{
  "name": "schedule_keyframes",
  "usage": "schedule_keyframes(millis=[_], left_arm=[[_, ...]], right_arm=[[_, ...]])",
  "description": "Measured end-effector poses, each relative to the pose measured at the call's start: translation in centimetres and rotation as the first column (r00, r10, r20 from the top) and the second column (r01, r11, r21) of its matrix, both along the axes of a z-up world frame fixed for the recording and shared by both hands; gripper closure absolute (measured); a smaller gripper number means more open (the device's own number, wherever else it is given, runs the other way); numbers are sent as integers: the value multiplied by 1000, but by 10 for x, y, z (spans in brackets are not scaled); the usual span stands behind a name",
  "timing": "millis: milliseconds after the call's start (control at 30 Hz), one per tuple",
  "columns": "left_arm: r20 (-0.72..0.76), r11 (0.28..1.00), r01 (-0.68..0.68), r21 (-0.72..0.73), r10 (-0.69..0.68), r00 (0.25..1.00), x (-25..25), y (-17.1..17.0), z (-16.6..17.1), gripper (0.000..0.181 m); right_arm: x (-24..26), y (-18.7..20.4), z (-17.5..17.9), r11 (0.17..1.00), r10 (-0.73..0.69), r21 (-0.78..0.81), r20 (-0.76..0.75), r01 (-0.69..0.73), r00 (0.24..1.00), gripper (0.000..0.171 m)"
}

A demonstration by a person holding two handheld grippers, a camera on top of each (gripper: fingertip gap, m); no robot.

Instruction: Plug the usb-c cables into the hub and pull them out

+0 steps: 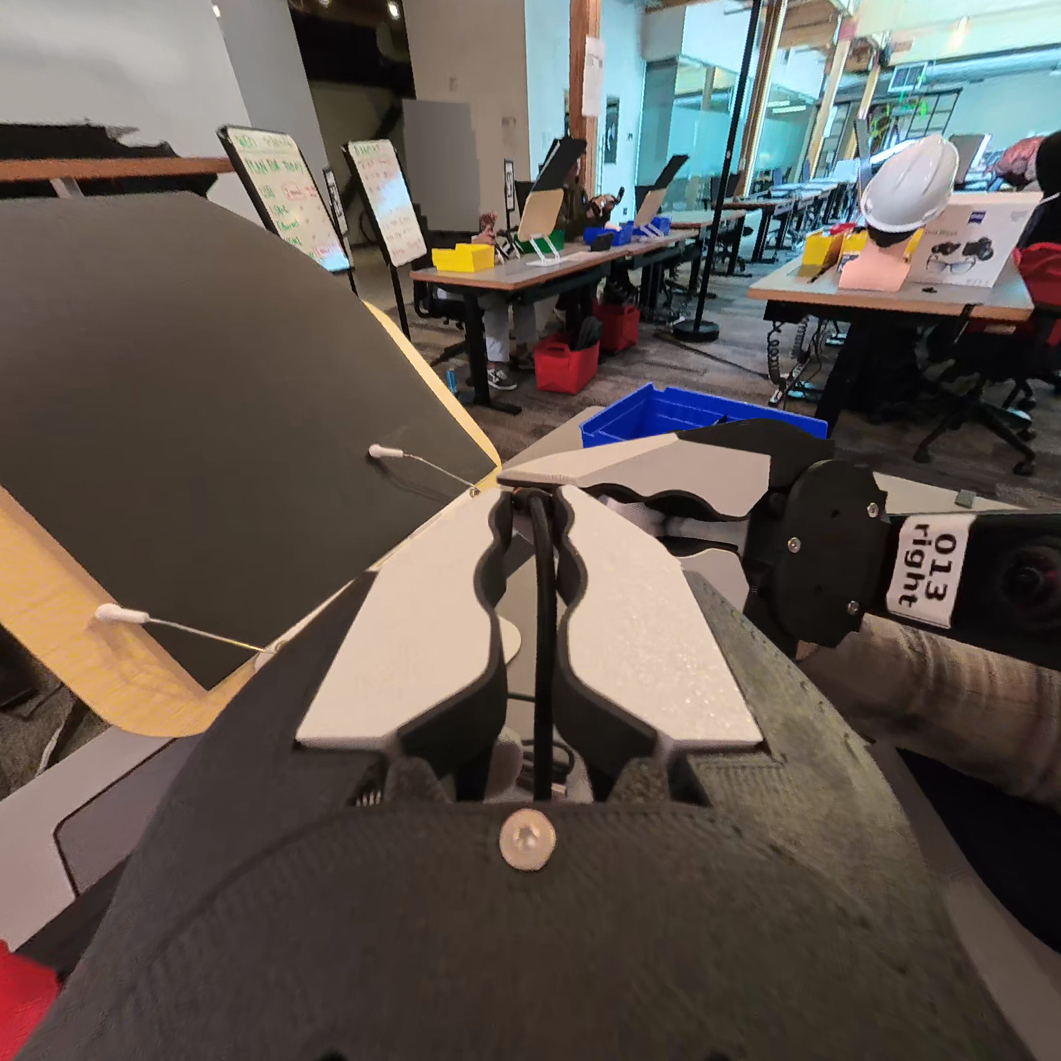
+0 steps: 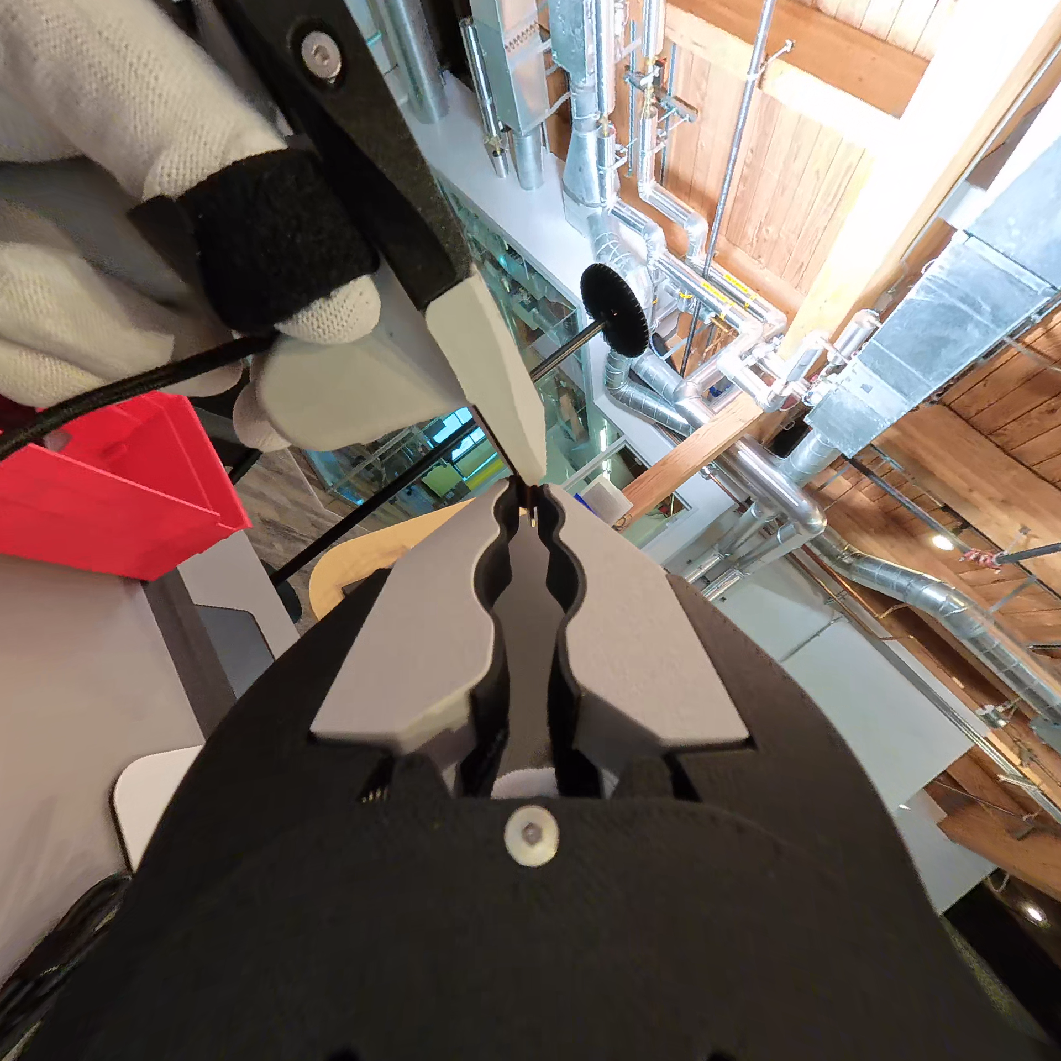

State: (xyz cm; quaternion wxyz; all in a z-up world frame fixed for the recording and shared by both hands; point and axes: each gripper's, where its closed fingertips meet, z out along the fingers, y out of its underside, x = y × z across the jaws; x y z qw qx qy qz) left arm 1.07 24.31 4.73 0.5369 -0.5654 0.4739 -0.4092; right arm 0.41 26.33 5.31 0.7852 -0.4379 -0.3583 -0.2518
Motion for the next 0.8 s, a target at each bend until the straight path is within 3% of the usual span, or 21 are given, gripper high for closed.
schedule_keyframes(millis=[233, 433, 800], left_arm=[[25, 988, -78, 131, 75, 997, 0, 2, 0, 169], [-47, 987, -79, 139, 86, 995, 1, 3, -3, 168], [-39, 978, -103, 179, 112, 993, 2, 2, 0, 168]], right_arm=[[-1, 2, -1, 1000, -17, -13, 30, 17, 999, 168], [0, 3, -3, 998, -68, 5, 122, 68, 990, 168], [0, 4, 1, 998, -60, -7, 94, 61, 994, 168]])
